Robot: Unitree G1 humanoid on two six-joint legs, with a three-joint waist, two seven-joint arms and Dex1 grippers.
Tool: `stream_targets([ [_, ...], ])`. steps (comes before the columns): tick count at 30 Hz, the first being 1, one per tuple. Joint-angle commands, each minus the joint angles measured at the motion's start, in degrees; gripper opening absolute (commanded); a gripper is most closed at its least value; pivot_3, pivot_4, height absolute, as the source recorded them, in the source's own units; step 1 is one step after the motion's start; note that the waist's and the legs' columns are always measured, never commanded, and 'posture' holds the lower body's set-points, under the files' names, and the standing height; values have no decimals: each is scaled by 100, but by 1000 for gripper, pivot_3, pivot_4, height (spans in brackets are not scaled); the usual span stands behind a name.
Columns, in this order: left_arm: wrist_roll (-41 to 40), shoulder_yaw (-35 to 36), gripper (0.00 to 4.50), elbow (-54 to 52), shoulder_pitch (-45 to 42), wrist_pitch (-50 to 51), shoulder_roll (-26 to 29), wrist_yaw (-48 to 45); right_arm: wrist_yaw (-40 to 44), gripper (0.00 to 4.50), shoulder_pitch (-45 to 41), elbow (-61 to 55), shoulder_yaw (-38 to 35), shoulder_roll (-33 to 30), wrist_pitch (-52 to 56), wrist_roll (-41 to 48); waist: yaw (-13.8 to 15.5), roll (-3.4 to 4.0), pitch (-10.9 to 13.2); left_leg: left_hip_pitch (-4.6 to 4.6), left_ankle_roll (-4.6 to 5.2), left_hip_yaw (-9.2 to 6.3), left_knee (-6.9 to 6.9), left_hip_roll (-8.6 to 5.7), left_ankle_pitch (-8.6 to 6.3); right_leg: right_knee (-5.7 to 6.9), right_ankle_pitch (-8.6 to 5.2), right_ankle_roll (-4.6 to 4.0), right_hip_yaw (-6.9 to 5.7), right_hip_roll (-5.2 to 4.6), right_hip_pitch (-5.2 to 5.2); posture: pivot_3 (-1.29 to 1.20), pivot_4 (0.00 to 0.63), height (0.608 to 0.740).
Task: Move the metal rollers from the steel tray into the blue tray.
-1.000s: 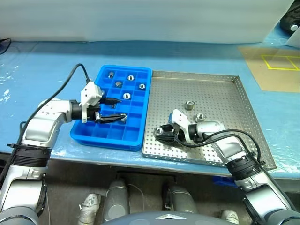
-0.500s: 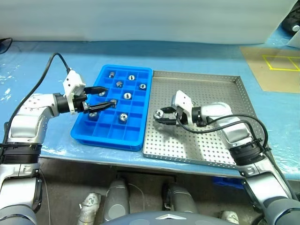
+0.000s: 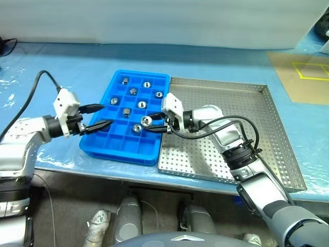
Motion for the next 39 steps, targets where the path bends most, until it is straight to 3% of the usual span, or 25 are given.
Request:
stream_targets([
  [1, -200, 407, 3625, -455, 182, 76, 150, 169, 111, 1661, -178, 141, 35, 124, -356, -41, 44, -2, 1, 0, -2, 0, -1, 0, 1, 0, 0, 0, -1, 0, 0, 191, 150, 740],
  [18, -224, -171, 3625, -816, 51, 78, -161, 462, -621, 1661, -976, 2019, -607, 159, -1458, -445, 160, -4, 1, -1, -21, 0, 0, 1, 13, 8, -1, -2, -1, -1, -5, 176, 150, 740],
  [35, -171, -481, 3625, -551, -281, -8, -218, 378, -937, 1661, -647, 2139, -659, 244, -1525, -672, 142, -5, 1, -2, -32, 0, 1, 2, 20, 16, -3, -4, -2, 1, -7, 130, 150, 740],
  [39, -154, -521, 3625, -489, -361, -8, -222, 352, -1082, 3029, -627, 2148, -748, 304, -1523, -618, 142, -5, 1, -2, -33, 0, 1, 1, 20, 16, -3, -4, -1, 1, -8, 130, 150, 740],
])
